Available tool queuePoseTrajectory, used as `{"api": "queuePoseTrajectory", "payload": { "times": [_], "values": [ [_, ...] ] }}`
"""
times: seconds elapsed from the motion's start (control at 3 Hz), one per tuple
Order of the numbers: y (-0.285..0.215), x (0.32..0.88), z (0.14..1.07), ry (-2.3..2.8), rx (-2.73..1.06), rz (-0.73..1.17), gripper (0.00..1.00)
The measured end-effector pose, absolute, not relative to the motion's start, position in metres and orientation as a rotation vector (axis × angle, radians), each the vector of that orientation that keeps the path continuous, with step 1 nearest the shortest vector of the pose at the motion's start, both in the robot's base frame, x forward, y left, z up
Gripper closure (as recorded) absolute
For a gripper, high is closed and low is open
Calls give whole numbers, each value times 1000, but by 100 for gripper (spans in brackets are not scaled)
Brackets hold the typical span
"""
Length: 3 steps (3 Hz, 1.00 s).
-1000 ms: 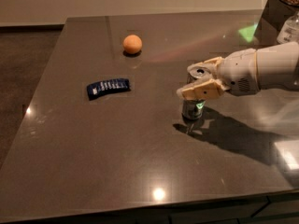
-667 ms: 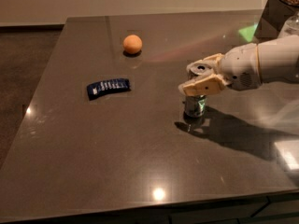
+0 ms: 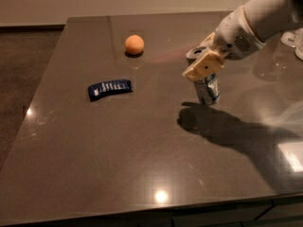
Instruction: Knock redbull can over
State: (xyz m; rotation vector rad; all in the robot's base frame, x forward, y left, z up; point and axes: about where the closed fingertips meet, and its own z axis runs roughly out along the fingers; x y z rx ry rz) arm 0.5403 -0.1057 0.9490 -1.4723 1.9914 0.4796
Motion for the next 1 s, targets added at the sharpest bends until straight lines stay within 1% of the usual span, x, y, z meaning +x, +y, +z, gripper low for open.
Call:
{"api": "queuePoseTrajectory", "payload": {
  "times": [0.33, 0.67, 1.0],
  "values": [
    [-103, 543, 937, 2123, -1600, 344, 100],
    [-101, 546, 920, 2209, -1685, 258, 100],
    [-95, 548, 905, 2265, -1769, 193, 78]
  ]
}}
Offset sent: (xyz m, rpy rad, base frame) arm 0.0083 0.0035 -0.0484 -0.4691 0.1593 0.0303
